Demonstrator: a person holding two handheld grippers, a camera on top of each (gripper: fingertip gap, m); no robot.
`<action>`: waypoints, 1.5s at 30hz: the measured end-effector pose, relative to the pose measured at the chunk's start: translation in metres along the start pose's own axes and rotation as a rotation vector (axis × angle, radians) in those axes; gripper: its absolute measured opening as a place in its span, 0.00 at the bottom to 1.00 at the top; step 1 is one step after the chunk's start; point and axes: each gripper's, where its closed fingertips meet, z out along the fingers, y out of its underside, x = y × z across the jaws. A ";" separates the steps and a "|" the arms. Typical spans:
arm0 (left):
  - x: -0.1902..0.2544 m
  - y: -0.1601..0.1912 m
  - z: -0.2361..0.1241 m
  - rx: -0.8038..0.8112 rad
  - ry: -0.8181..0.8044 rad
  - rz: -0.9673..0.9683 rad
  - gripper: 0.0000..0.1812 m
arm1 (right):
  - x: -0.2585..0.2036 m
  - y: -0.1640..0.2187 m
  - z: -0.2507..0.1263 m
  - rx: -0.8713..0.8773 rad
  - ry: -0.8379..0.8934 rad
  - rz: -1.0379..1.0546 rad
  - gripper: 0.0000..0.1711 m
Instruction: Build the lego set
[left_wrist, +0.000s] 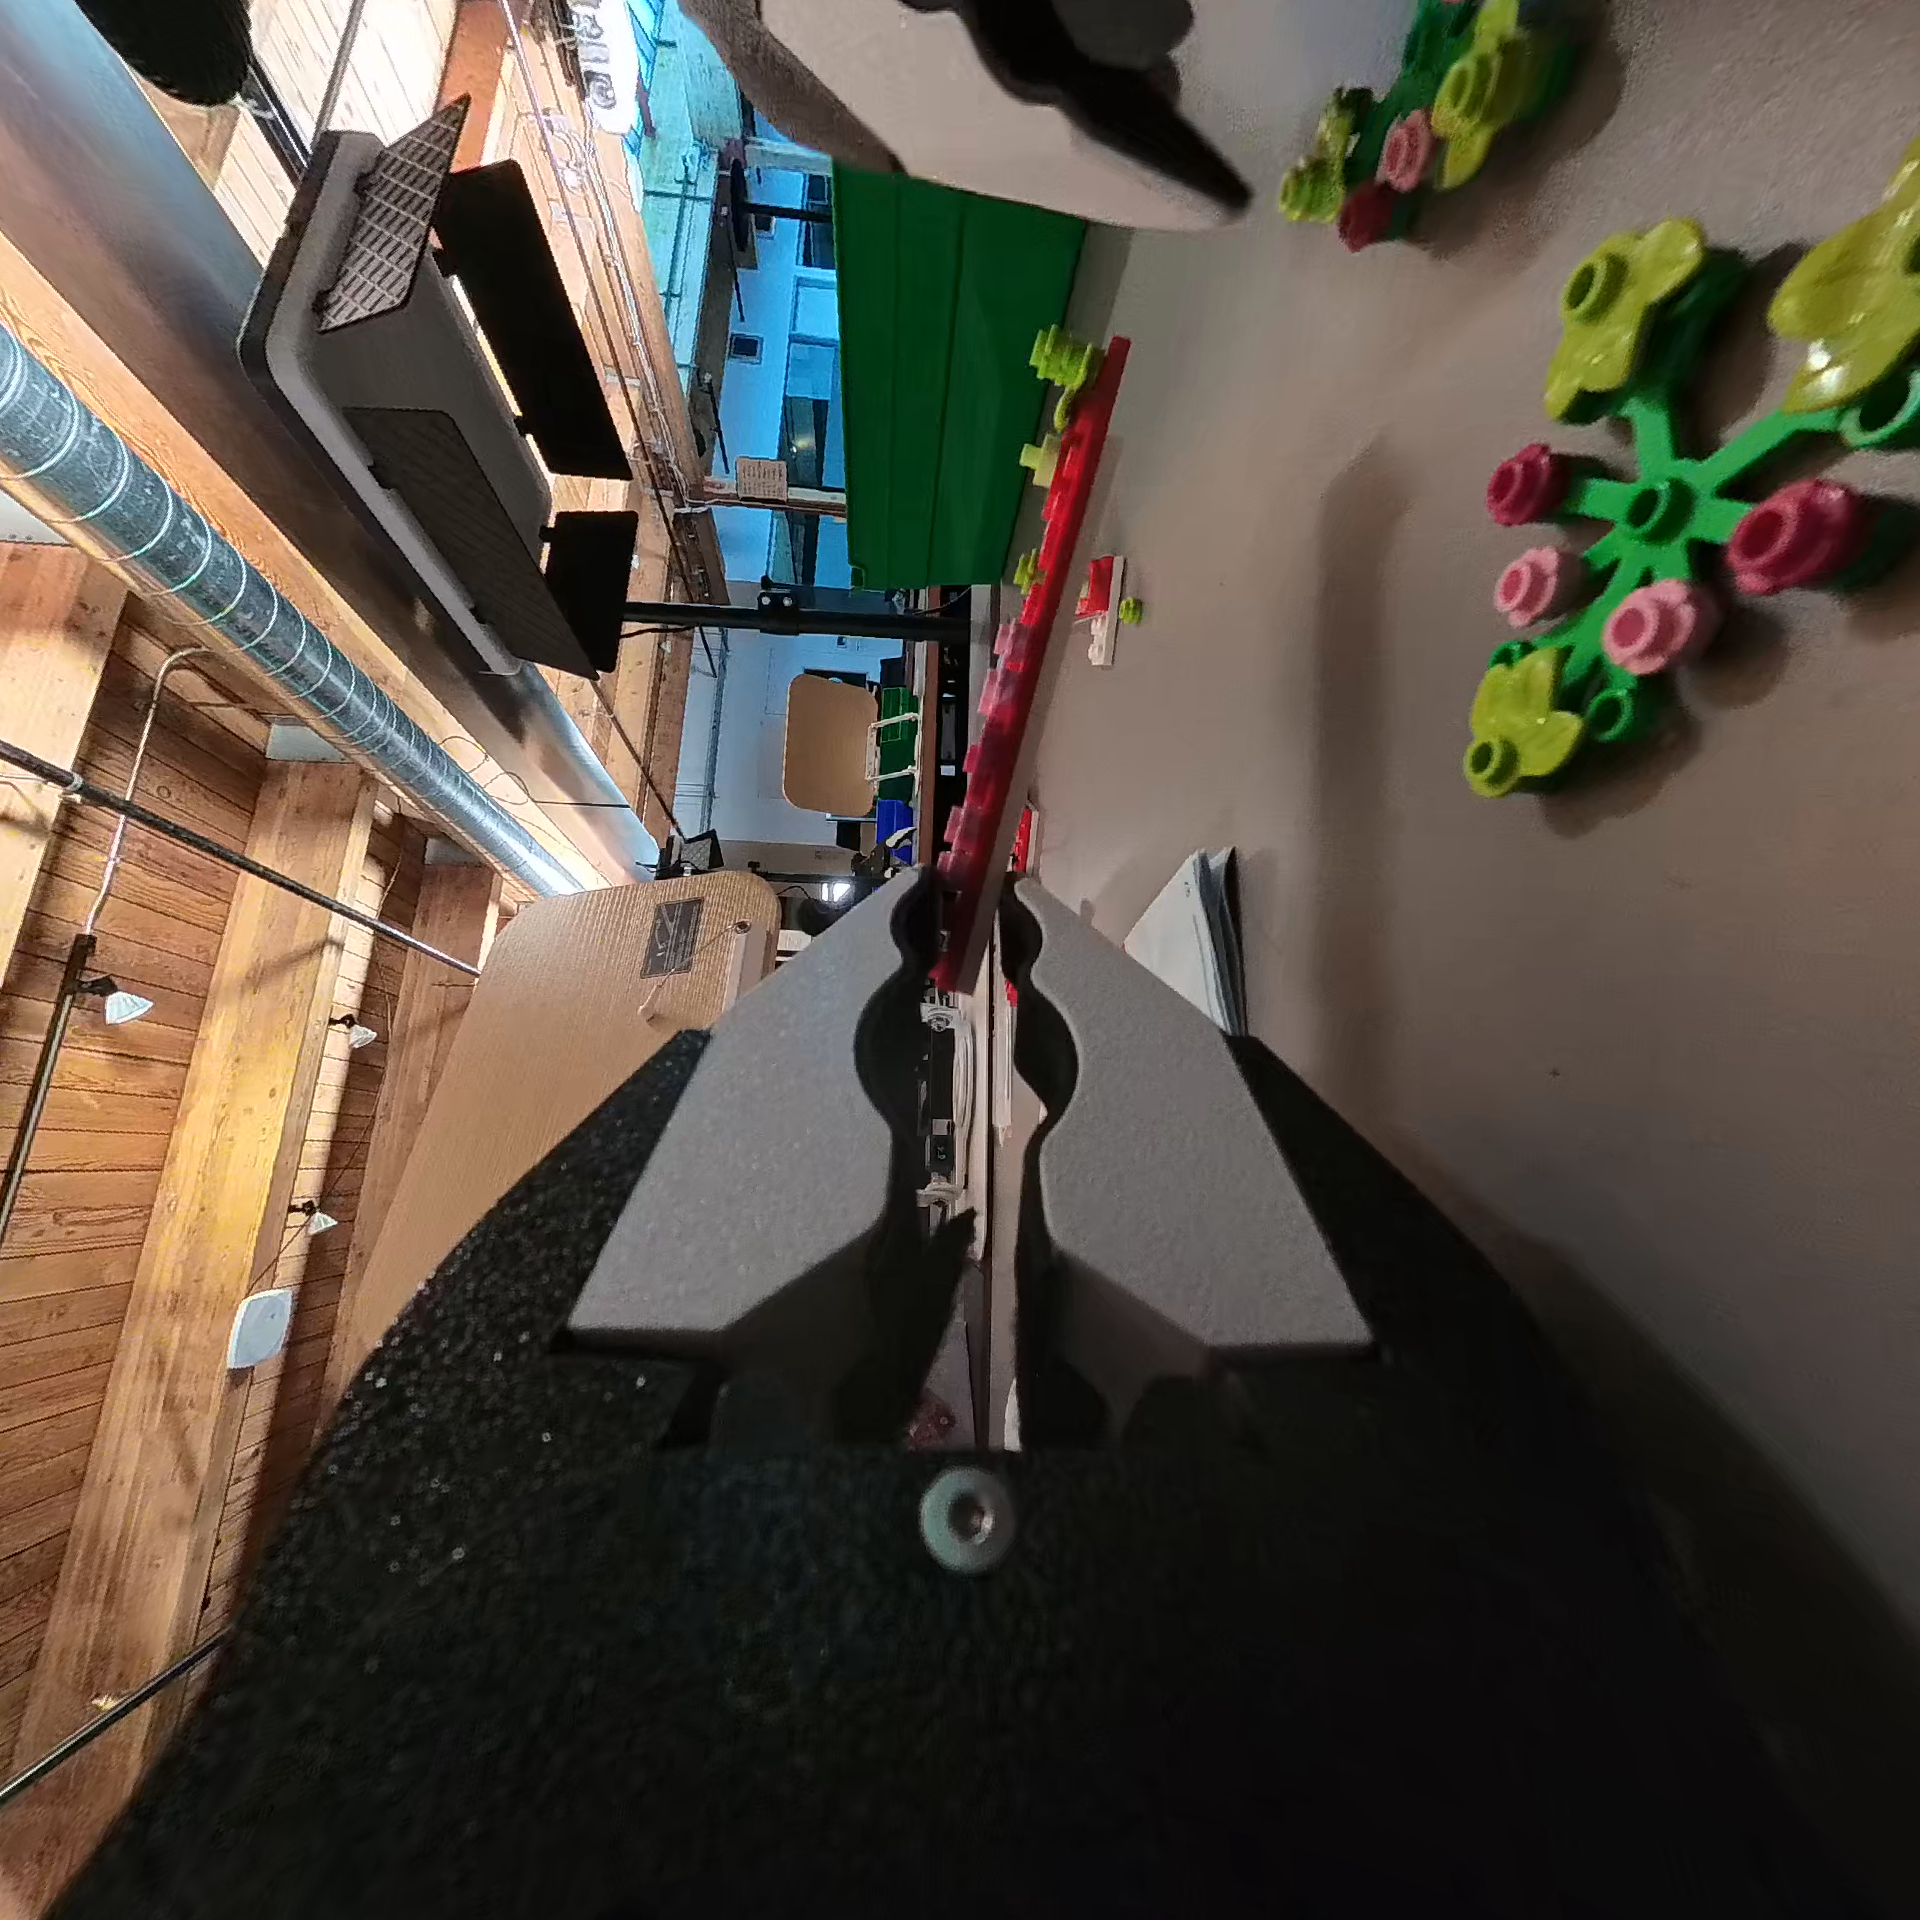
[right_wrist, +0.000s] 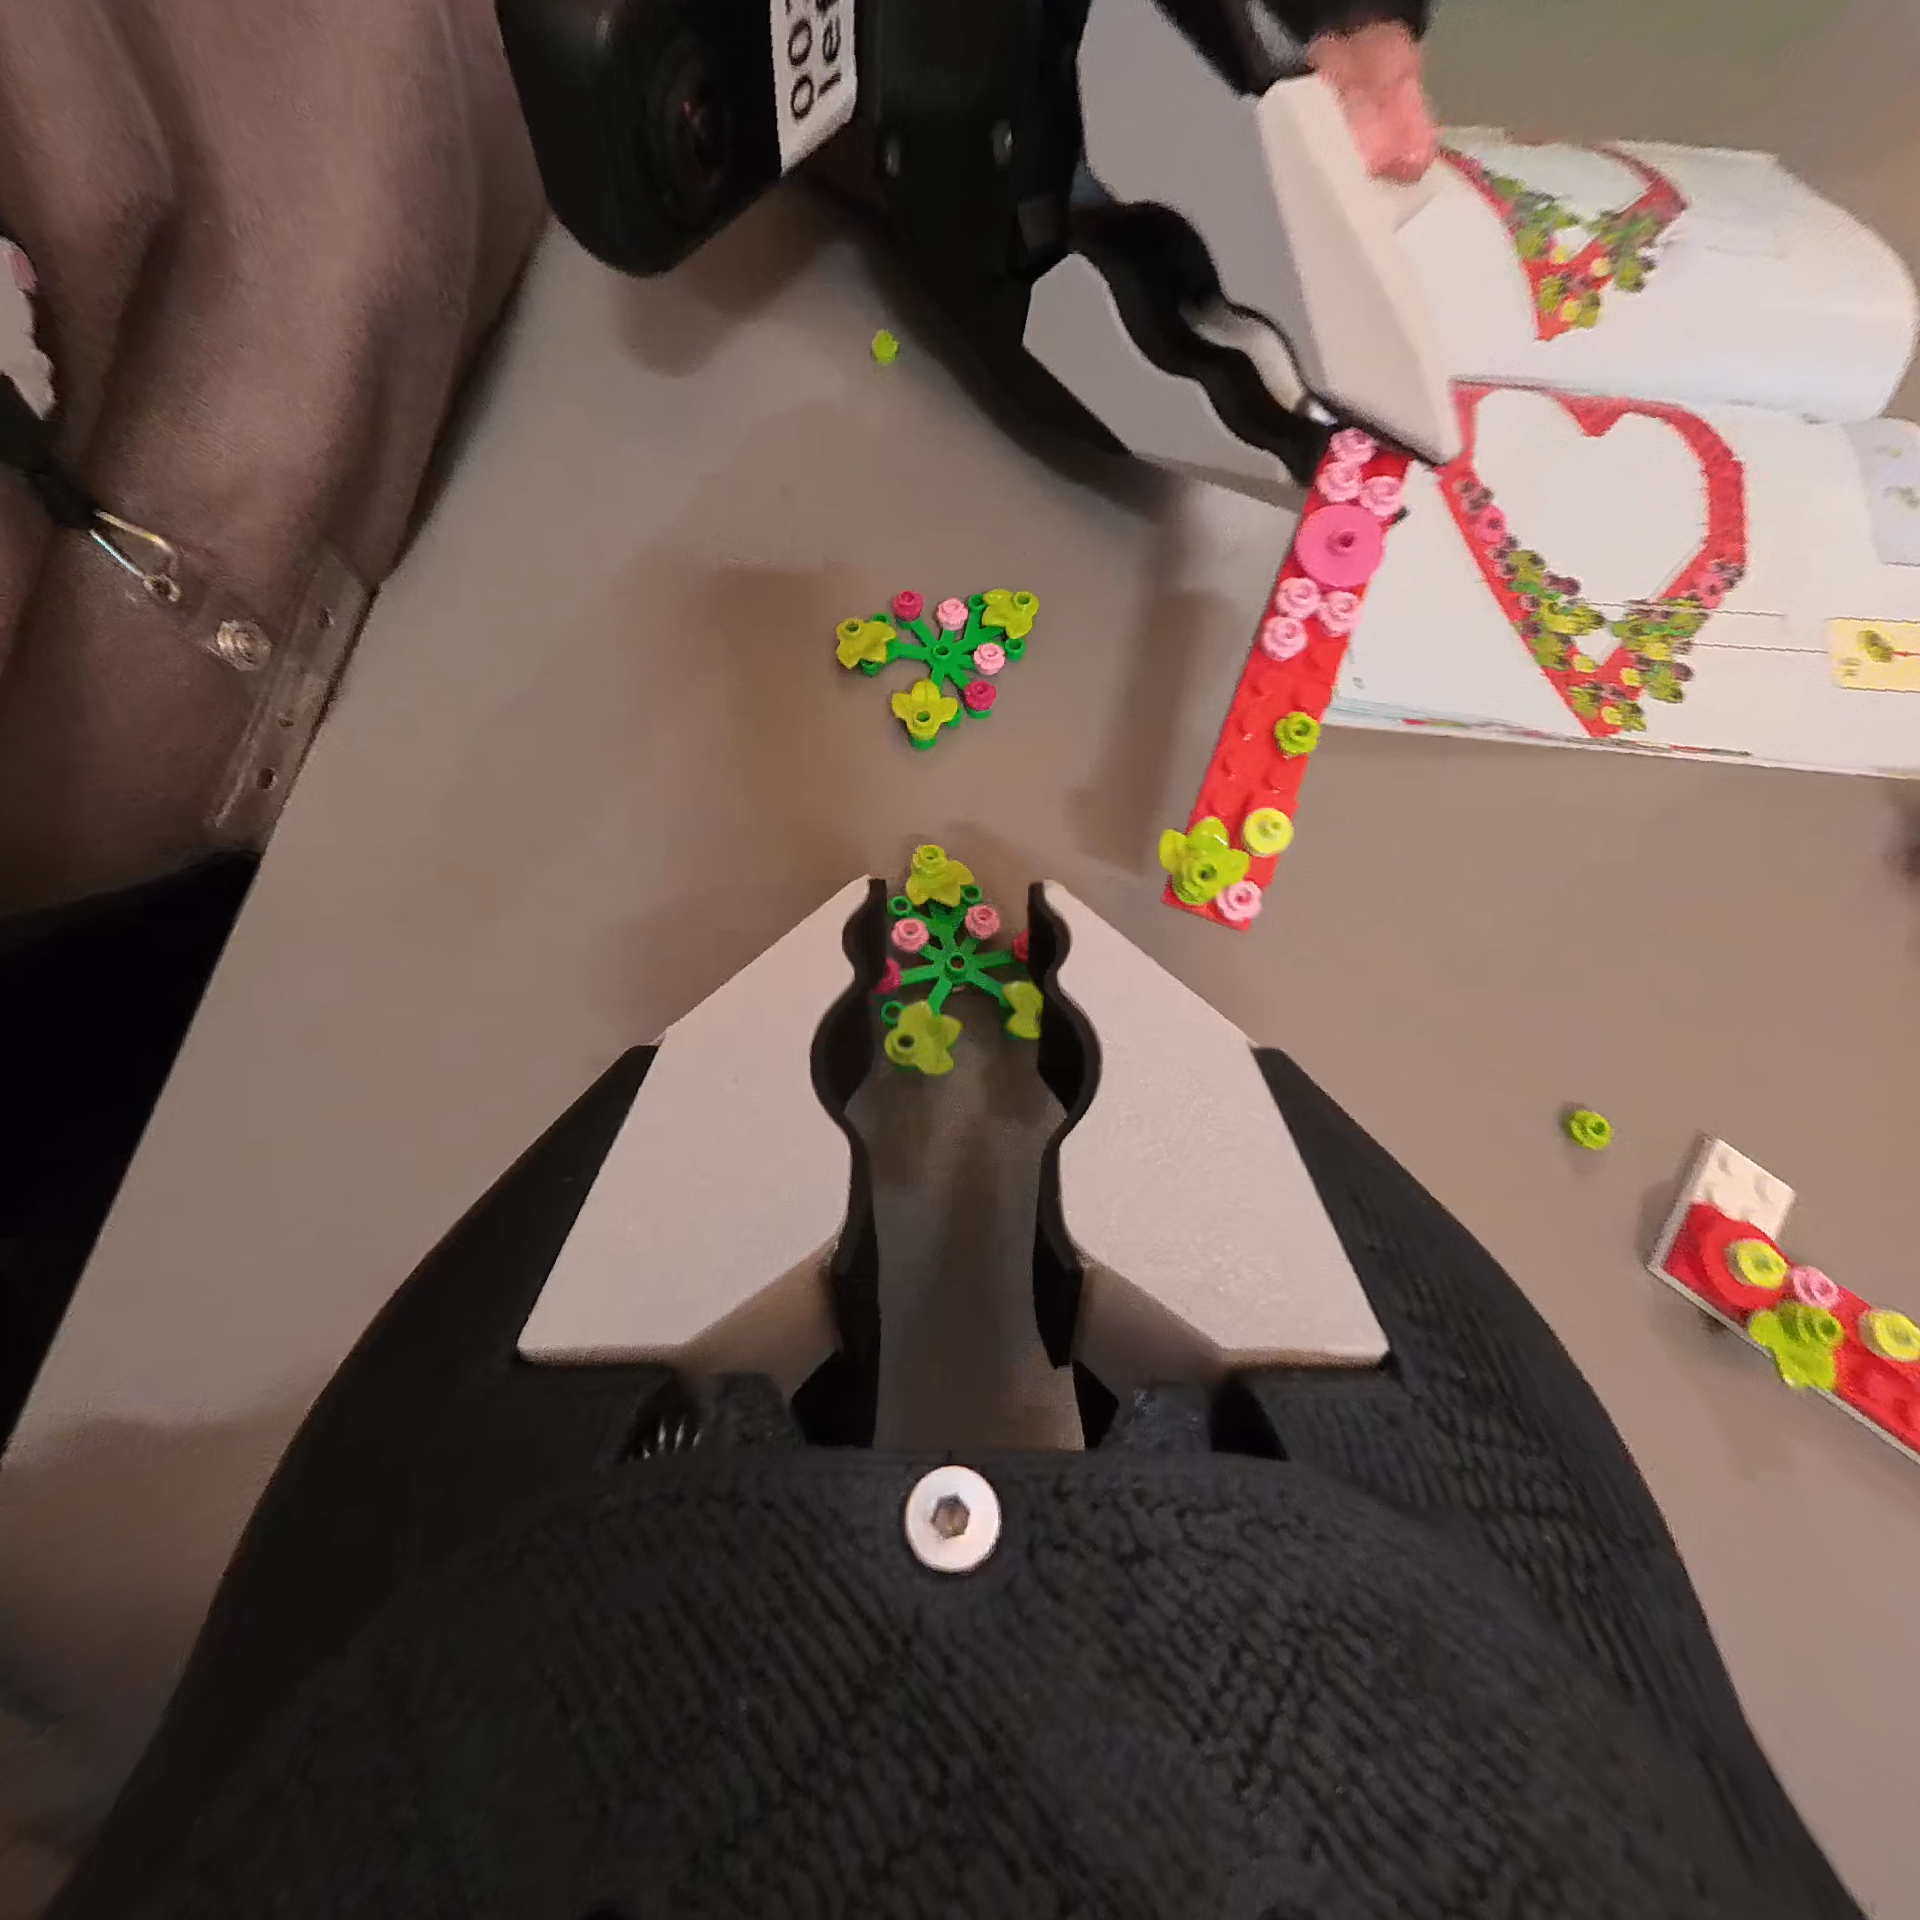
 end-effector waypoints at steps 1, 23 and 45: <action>0.000 0.000 0.000 0.001 0.001 -0.001 0.04 | 0.001 -0.001 -0.005 0.019 0.001 0.017 0.16; 0.001 -0.001 0.000 0.002 0.005 0.005 0.04 | 0.000 0.024 0.009 -0.061 -0.028 0.055 0.23; -0.028 -0.002 0.002 0.025 -0.125 -0.209 0.04 | 0.046 -0.056 -0.050 0.110 0.280 0.111 0.23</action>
